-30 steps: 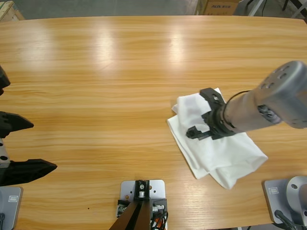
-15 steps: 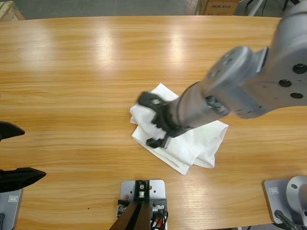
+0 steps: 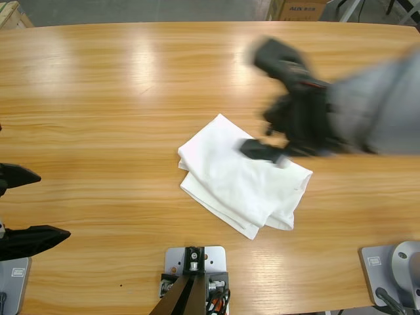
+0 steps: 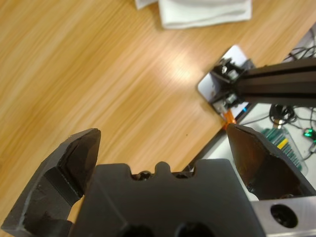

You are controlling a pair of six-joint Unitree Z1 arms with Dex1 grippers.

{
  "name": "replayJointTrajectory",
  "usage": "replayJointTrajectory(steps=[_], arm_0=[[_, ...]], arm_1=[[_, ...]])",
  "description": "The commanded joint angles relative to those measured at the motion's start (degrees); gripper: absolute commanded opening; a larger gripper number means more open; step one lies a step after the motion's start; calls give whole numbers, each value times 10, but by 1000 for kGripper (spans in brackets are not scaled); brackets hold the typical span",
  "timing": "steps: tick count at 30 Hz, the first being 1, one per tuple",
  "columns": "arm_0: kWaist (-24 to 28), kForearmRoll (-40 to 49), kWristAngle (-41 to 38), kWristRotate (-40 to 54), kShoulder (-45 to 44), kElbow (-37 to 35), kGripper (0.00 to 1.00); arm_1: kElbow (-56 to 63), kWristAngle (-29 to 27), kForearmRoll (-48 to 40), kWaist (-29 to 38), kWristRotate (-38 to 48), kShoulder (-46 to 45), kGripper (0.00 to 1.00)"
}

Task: Fold clothes

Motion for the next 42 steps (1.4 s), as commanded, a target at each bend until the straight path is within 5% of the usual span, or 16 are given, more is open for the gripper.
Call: replayJointTrajectory(steps=[1,5,14,24,33,37,42], arm_0=[[4,-30,-5,-4,11,12,1000],[4,-29,-7,-4,4,14,992],[2,-30,-9,-4,-11,44,993],[2,-32,-9,-4,-30,61,991],[2,-33,-9,-4,-27,63,991],[2,-34,-7,-4,-25,67,991],[2,-73,13,-4,3,54,981]], arm_1=[[-10,89,111,-30,516,104,846],[-85,119,104,-30,599,186,977],[-144,104,178,-60,667,274,959],[-127,165,90,-84,667,370,964],[-248,70,71,-85,327,446,918],[-339,63,143,-84,284,463,918],[-389,22,223,-74,206,327,896]])
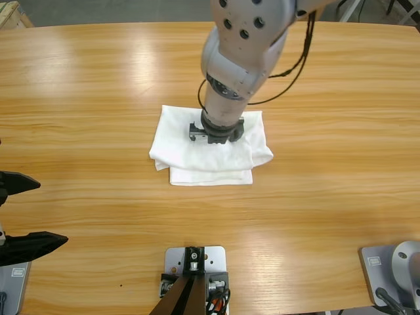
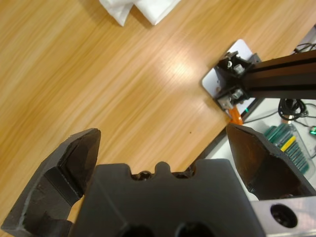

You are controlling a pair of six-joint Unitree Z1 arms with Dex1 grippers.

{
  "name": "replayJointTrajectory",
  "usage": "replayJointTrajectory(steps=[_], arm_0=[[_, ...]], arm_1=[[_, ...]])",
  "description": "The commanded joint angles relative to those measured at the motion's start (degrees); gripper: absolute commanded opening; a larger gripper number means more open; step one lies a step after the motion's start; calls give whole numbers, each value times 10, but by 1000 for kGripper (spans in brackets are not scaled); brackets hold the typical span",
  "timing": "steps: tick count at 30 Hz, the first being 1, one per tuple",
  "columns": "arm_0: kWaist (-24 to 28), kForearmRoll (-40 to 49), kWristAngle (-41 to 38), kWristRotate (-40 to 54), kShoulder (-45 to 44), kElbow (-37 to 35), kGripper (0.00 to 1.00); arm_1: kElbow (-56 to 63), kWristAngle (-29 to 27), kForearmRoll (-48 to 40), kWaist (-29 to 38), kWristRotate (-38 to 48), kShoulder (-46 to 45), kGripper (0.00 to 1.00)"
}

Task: Fold clothes

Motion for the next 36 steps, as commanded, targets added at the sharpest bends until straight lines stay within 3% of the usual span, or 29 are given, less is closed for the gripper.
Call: replayJointTrajectory(steps=[1,2,3,4,5,6,10,12,15,23,36], arm_0=[[4,-47,36,-4,37,-9,931],[14,-61,41,-5,54,-34,853],[23,-64,40,-5,77,-65,734],[40,-75,22,-4,117,-97,503],[59,-88,-2,-12,151,-114,77],[67,-112,-6,-40,181,-122,0],[40,-188,-6,-198,259,-90,0],[34,-242,-6,-240,286,-46,0],[42,-282,-8,-267,300,-7,0],[100,-388,-80,-252,330,2,0],[122,-454,-98,-241,403,49,0]], arm_1=[[-57,-46,90,5,-99,-150,821],[-52,-40,90,3,-109,-196,790],[-34,4,86,-16,-131,-237,411],[7,59,57,-45,-151,-269,127],[89,115,-12,-85,-169,-303,0],[139,134,-38,-121,-185,-321,0],[286,281,-181,-254,-276,-333,0],[379,367,-318,-283,-285,-301,0],[439,445,-457,-297,-284,-238,0],[427,487,-542,-299,-277,-164,0],[424,506,-600,-280,-263,-64,0]])
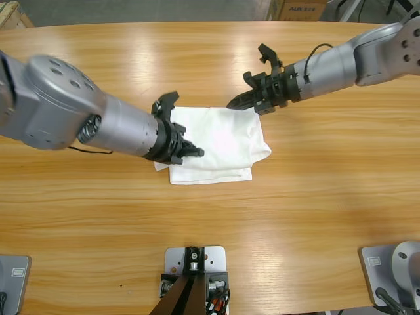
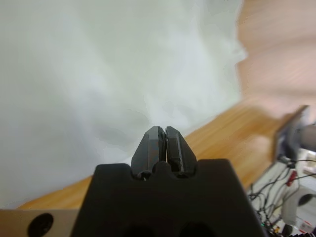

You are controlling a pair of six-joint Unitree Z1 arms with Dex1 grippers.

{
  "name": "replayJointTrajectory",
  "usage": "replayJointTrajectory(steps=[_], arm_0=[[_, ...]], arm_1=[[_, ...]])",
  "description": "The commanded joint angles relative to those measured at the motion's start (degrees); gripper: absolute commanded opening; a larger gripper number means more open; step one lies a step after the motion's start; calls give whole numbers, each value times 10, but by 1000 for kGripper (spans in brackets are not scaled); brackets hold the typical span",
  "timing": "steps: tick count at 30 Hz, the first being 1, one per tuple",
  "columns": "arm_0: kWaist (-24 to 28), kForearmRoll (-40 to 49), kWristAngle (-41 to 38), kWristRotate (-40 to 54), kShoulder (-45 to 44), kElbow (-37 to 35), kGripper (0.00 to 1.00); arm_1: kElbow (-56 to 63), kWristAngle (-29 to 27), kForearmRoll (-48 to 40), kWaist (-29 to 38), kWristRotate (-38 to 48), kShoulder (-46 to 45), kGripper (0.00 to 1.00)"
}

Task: Fold clothes

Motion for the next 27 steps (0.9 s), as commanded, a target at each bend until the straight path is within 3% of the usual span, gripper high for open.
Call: replayJointTrajectory(steps=[1,7,13,21,24,27], arm_0=[[26,-31,-10,12,47,44,0],[31,-33,-14,15,54,43,0],[31,-33,-21,15,63,45,0],[31,-43,-24,15,68,64,0],[31,-43,-24,18,46,66,0],[31,-27,-25,43,-24,60,0]], arm_1=[[-1,17,-39,16,15,86,0],[7,28,-71,16,16,124,0],[12,18,-95,-43,15,128,0],[36,-65,-66,-81,2,115,0],[49,-84,-66,-85,-3,74,0],[48,-77,-44,-86,-3,-49,0]])
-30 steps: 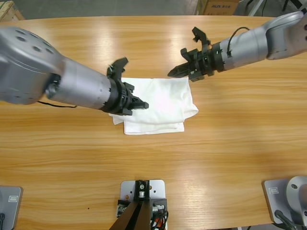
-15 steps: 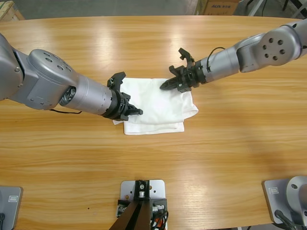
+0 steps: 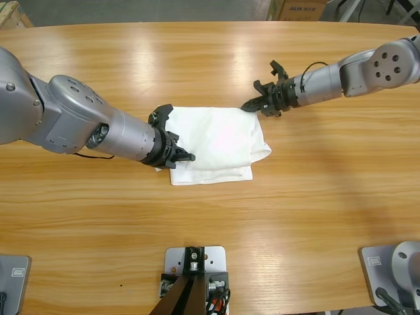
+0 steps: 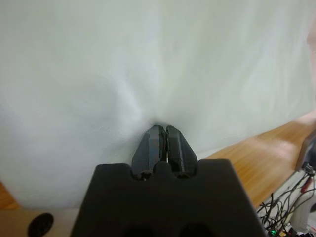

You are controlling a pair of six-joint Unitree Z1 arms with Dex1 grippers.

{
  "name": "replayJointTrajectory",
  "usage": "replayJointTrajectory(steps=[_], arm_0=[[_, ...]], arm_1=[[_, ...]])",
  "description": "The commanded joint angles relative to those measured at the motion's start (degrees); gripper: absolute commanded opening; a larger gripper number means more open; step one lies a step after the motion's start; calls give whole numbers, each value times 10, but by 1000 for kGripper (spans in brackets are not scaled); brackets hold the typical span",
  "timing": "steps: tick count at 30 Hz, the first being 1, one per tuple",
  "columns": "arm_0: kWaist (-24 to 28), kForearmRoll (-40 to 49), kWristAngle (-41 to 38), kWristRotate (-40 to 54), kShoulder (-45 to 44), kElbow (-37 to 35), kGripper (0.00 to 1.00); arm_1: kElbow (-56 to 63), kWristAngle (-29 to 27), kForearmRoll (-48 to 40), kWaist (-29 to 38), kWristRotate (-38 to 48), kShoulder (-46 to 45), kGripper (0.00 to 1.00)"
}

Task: Fold clothes

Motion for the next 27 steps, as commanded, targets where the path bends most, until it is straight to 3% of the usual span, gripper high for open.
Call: replayJointTrajectory(steps=[1,6,11,20,27], arm_0=[[2,20,-10,42,-88,17,0],[-2,83,13,57,-185,22,0],[-2,83,21,57,-111,23,0],[-1,69,20,54,0,-30,0],[6,69,20,57,0,-7,0]], arm_1=[[25,-20,59,-11,-10,-183,0],[25,-8,112,67,10,-280,0],[47,3,65,139,17,-202,0],[54,18,-57,139,25,-26,0],[101,11,-114,104,26,13,0]])
